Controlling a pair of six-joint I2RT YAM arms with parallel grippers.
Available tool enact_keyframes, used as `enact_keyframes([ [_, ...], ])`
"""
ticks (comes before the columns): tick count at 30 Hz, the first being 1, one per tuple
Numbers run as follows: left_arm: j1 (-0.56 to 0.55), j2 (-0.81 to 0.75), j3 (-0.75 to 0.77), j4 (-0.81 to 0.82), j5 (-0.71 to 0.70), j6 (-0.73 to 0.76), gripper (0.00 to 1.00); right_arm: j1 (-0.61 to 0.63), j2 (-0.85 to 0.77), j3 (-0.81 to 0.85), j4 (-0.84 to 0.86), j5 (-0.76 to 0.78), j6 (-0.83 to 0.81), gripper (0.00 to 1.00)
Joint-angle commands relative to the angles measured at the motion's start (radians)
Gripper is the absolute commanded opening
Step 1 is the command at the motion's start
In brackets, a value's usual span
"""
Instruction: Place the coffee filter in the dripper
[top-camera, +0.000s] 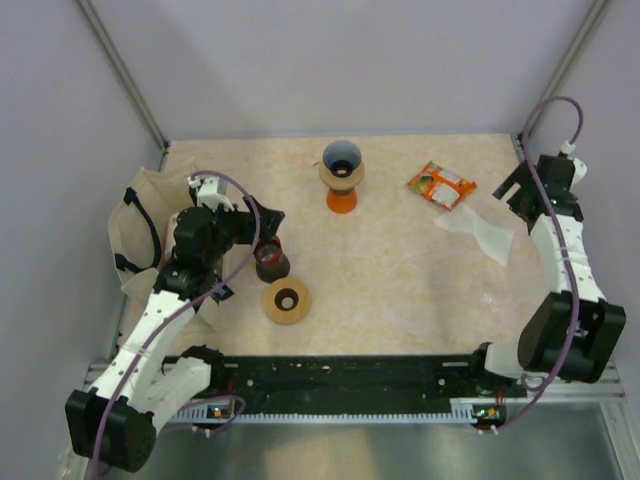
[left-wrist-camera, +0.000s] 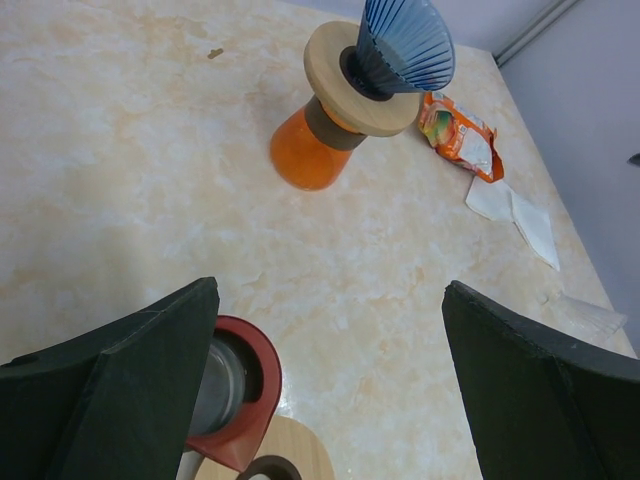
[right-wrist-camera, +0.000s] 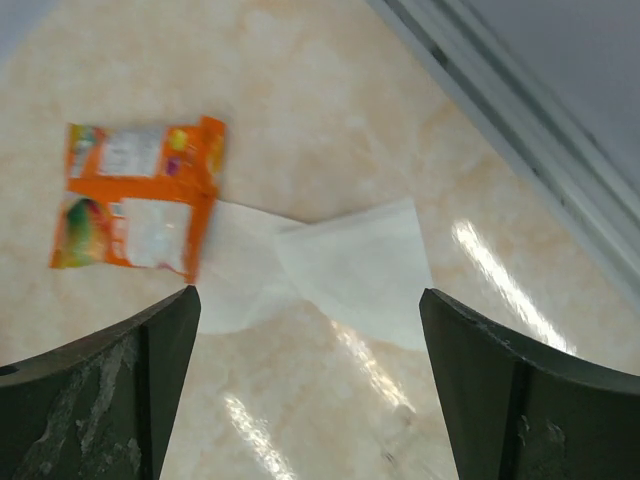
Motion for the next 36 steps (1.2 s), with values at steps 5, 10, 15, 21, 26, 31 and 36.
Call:
enact_keyframes([
  [5,-0.003,0.067,-0.001,0.171,0.04,-0.015,0.99,-0.113,0.267,0.013,-0.106,-0.045,0.17,0.93],
  [10,-0.002,0.107,-0.002,0.193,0.047,-0.001,0.99,-0.127,0.431,0.065,-0.091,-0.022,0.145,0.92],
  [15,-0.002,0.121,0.001,0.181,0.024,0.018,0.99,-0.129,0.517,0.093,-0.055,-0.007,0.082,0.92],
  [21,-0.002,0.124,-0.001,0.171,-0.006,0.034,0.99,-0.129,0.568,0.101,-0.049,0.002,0.072,0.9],
  [26,-0.002,0.13,0.002,0.174,-0.025,0.033,0.99,-0.127,0.591,0.078,-0.023,-0.047,0.069,0.84],
  [31,-0.002,0.133,0.004,0.165,-0.032,0.039,0.99,-0.129,0.598,0.039,0.021,-0.123,0.073,0.78],
  [36,-0.002,0.127,0.001,0.162,-0.04,0.041,0.99,-0.129,0.595,-0.001,0.052,-0.16,0.085,0.68],
])
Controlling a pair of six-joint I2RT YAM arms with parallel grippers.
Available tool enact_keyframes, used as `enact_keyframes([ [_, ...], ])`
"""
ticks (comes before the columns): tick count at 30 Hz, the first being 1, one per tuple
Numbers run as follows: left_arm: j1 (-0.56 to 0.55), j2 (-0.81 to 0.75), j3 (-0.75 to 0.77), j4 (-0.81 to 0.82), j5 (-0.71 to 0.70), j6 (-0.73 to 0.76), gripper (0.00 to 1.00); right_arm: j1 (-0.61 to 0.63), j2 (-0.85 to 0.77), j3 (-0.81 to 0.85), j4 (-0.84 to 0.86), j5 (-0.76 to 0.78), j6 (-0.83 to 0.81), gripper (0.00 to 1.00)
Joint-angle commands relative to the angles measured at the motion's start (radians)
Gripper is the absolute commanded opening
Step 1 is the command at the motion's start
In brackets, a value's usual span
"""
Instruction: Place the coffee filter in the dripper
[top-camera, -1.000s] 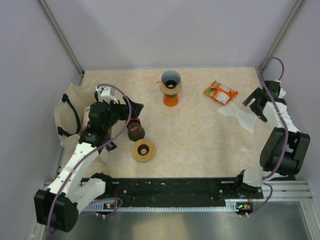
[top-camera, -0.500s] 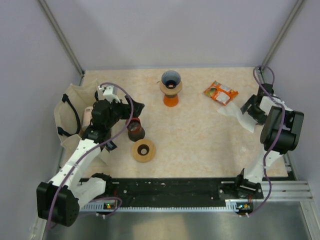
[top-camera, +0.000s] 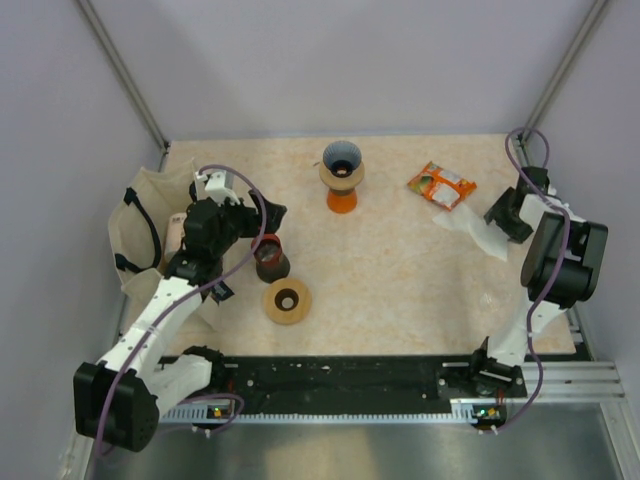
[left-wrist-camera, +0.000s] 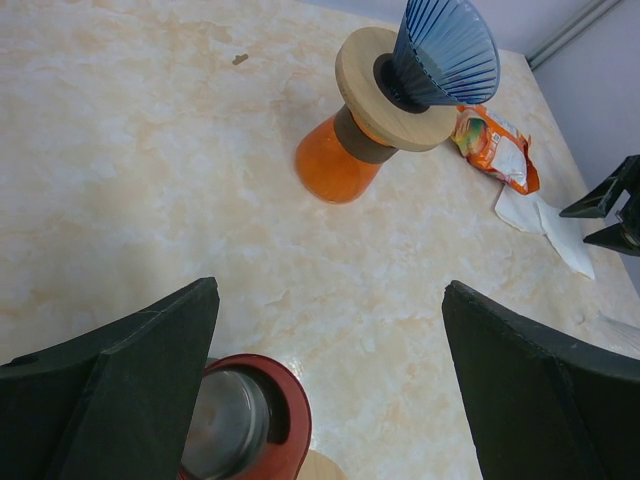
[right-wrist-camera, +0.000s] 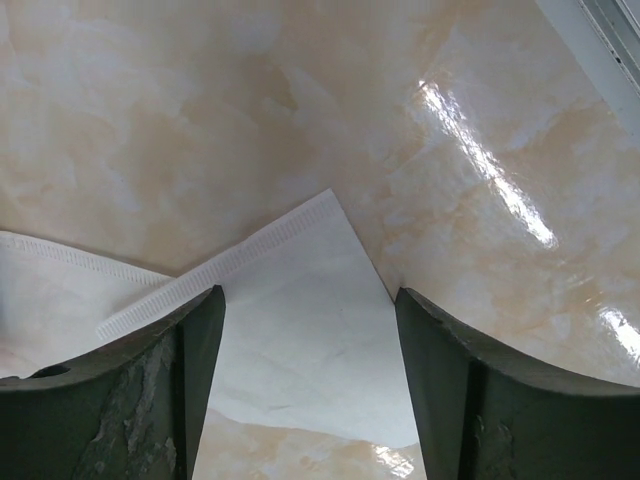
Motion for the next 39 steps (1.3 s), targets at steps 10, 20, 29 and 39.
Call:
enact_keyframes([
  [10,-0.002,-0.008,0.004,0.038,-0.018,0.018,0.99,-0.006,0.015,-0.078,0.074,-0.105,0.035,0.27],
  [20,-0.002,-0.011,0.002,0.027,-0.031,0.023,0.99,-0.003,0.041,-0.098,0.074,-0.113,0.031,0.22],
  [29,-0.002,0.004,0.013,0.027,-0.023,0.018,0.99,0.088,0.003,-0.132,0.02,-0.05,-0.104,0.0],
  [39,-0.002,-0.008,0.013,0.021,0.008,-0.006,0.99,0.214,-0.276,-0.262,0.037,-0.112,-0.1,0.0],
])
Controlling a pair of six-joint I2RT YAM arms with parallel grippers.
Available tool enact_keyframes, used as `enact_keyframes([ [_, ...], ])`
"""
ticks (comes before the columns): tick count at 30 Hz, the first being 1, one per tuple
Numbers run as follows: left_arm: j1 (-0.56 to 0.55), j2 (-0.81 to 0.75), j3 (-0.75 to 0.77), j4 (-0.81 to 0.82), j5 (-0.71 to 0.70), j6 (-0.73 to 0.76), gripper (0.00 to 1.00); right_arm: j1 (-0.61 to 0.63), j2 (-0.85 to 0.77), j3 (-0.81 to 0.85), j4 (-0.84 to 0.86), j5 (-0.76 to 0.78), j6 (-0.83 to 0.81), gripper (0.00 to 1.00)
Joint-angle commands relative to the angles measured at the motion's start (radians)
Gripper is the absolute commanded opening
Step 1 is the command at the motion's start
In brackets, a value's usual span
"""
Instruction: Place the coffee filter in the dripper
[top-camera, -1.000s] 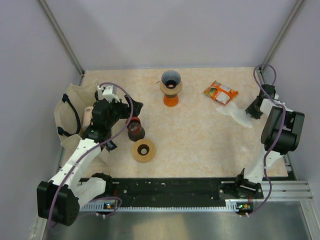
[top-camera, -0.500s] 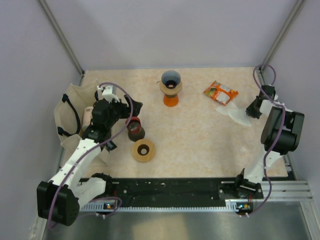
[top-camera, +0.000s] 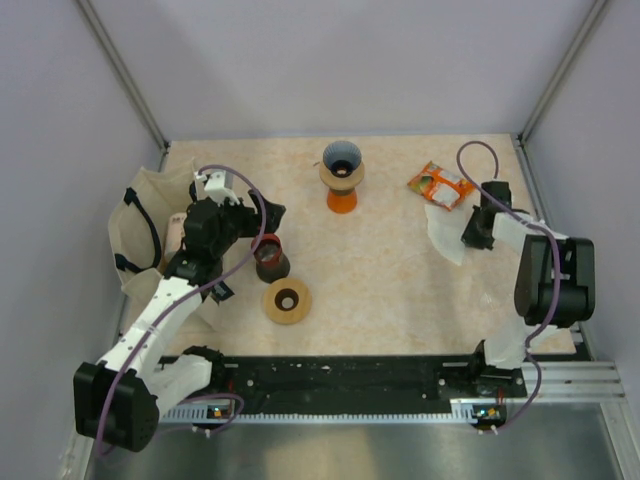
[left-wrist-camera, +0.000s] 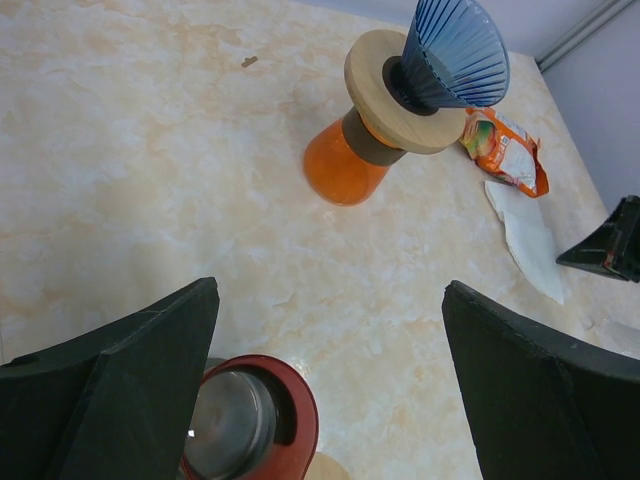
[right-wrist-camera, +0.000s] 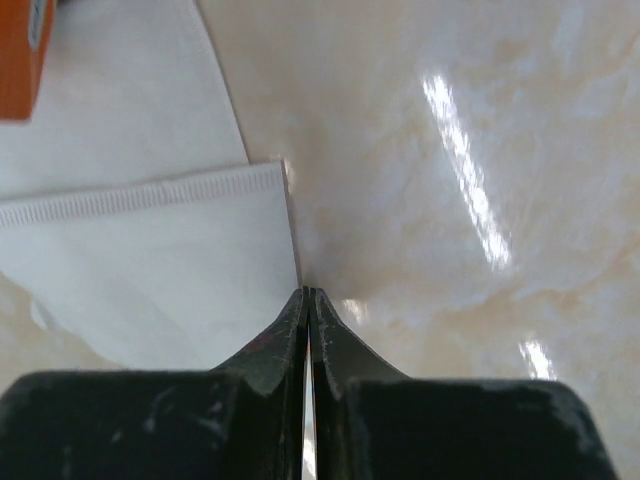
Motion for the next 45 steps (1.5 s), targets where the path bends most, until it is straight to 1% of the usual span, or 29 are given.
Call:
enact_keyframes([
  [1,-0.002,-0.01,0.013,0.024,0.033,-0.021,0.99,0.021,-0.148,-0.065,-0.047,-0.148,-0.038,0.0],
  [4,-0.002,-0.019,0.01,0.021,0.044,-0.028,0.99,0.076,-0.177,-0.091,-0.064,-0.158,-0.046,0.0],
  [6,-0.002,-0.028,0.013,0.01,0.044,-0.028,0.99,0.085,-0.202,-0.107,-0.061,-0.133,-0.035,0.0],
  [7,-0.002,-0.037,0.013,0.002,0.042,-0.028,0.99,0.085,-0.212,-0.111,-0.052,-0.095,-0.027,0.0],
  [8,-0.002,-0.04,0.013,-0.004,0.042,-0.028,0.99,0.085,-0.218,-0.112,-0.051,-0.067,-0.009,0.13],
  [9,-0.002,-0.048,0.011,-0.009,0.039,-0.028,0.99,0.085,-0.217,-0.105,-0.058,-0.046,0.003,0.34],
  [10,-0.002,-0.057,0.013,-0.013,0.038,-0.03,0.99,0.085,-0.209,-0.095,-0.072,-0.017,0.014,0.62],
  [11,-0.002,-0.063,0.008,-0.015,0.036,-0.031,0.99,0.085,-0.197,-0.089,-0.077,0.003,0.017,0.71],
  [12,-0.002,-0.071,0.004,-0.013,0.036,-0.031,0.99,0.085,-0.185,-0.082,-0.081,0.005,0.011,0.73],
  [13,-0.002,-0.077,0.001,-0.013,0.033,-0.031,0.99,0.111,-0.17,-0.073,-0.086,0.001,0.008,0.73],
  [16,-0.002,-0.09,-0.006,-0.016,0.027,-0.03,0.99,0.133,-0.121,-0.052,-0.089,0.014,0.013,0.73],
  [19,-0.002,-0.093,-0.006,-0.022,0.019,-0.025,0.99,0.179,-0.061,-0.021,-0.101,0.056,0.013,0.73],
  [21,-0.002,-0.096,-0.007,-0.024,0.016,-0.022,0.99,0.194,-0.019,0.002,-0.133,0.082,0.034,0.69],
  [23,-0.002,-0.102,-0.007,-0.03,0.01,-0.018,0.99,0.196,0.011,0.008,-0.162,0.105,0.061,0.53],
  [25,-0.002,-0.109,-0.009,-0.033,-0.001,-0.014,0.99,0.199,0.007,-0.009,-0.163,0.102,0.083,0.39],
  [27,-0.002,-0.113,-0.012,-0.032,-0.01,-0.014,0.99,0.206,-0.002,-0.019,-0.161,0.1,0.092,0.29],
  [28,-0.002,-0.113,-0.013,-0.033,-0.01,-0.013,0.99,0.214,-0.01,-0.026,-0.161,0.1,0.095,0.27],
  [33,-0.002,-0.108,-0.01,-0.032,-0.002,-0.014,0.99,0.226,-0.086,-0.033,-0.167,0.085,0.083,0.27],
  [35,-0.002,-0.106,-0.009,-0.033,0.001,-0.016,0.99,0.228,-0.135,-0.033,-0.167,0.047,0.072,0.27],
  [39,-0.002,-0.111,-0.01,-0.033,0.01,-0.021,0.99,0.226,-0.246,-0.038,-0.169,-0.032,0.066,0.22],
  [44,-0.002,-0.111,-0.007,-0.032,0.03,-0.027,0.99,0.228,-0.363,-0.044,-0.193,-0.125,0.054,0.22],
  [45,-0.002,-0.111,-0.007,-0.03,0.037,-0.028,0.99,0.228,-0.378,-0.052,-0.196,-0.163,0.051,0.22],
])
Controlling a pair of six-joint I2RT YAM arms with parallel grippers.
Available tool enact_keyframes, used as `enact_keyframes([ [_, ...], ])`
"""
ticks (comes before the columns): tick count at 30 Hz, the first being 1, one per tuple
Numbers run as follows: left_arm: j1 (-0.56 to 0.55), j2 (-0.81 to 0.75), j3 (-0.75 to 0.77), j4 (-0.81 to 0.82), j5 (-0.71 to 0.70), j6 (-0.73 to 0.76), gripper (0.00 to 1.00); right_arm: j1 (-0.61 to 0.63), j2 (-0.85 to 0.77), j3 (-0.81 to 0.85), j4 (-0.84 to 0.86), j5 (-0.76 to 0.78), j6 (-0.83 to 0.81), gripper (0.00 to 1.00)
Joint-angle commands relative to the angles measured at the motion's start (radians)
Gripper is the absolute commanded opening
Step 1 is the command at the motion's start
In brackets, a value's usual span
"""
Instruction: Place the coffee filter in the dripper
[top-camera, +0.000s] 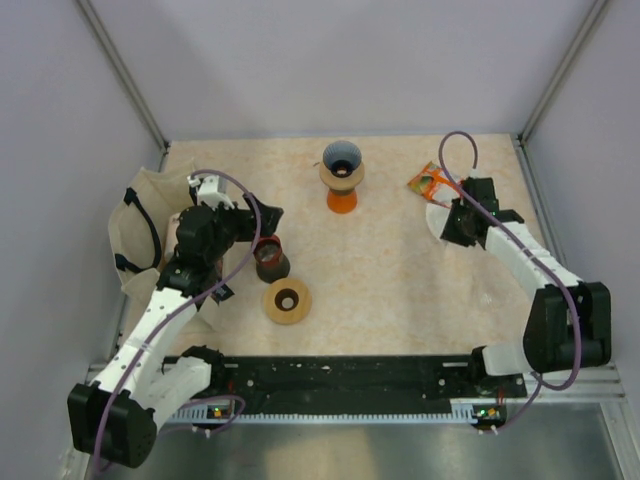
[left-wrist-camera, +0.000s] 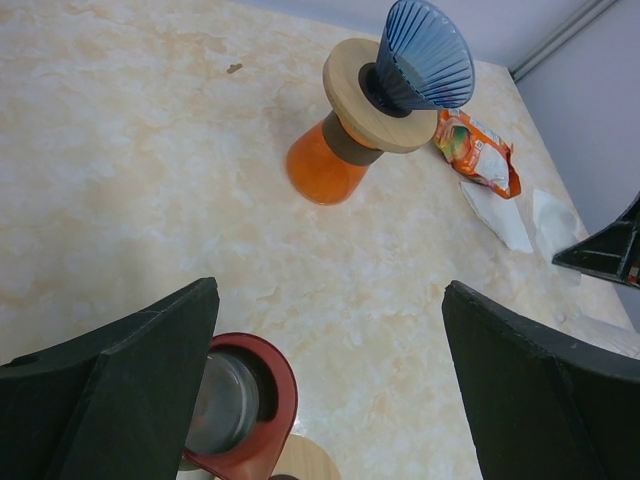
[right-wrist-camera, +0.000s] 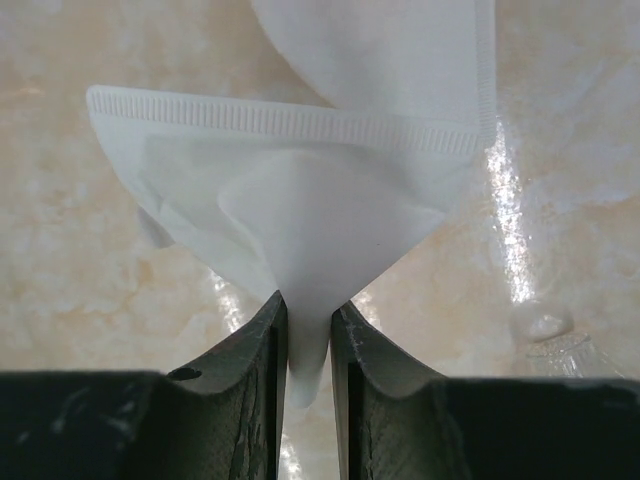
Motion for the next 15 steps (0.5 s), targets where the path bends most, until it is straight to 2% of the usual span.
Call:
enact_keyframes([
  [1,-0.002,-0.017,0.003,0.022,0.041,-0.004,0.99,0.014,-0.098,-0.012,-0.015,-0.139,-0.018,0.24],
  [5,-0.002,-0.024,0.004,0.023,0.074,-0.016,0.99,0.014,-0.107,-0.047,0.0,-0.221,-0.015,0.24],
  [8,-0.002,-0.028,0.006,0.029,0.171,-0.023,0.99,0.012,-0.162,-0.092,0.095,-0.435,-0.01,0.23],
  [10,-0.008,-0.018,-0.002,0.084,0.294,-0.038,0.99,0.012,-0.196,-0.099,0.14,-0.581,0.005,0.19],
  [12,-0.038,-0.005,-0.014,0.161,0.404,-0.059,0.99,0.014,-0.226,-0.104,0.157,-0.73,0.008,0.19],
  [15,-0.124,0.017,-0.003,0.181,0.422,-0.038,0.99,0.015,-0.308,-0.147,0.235,-0.883,0.053,0.17],
])
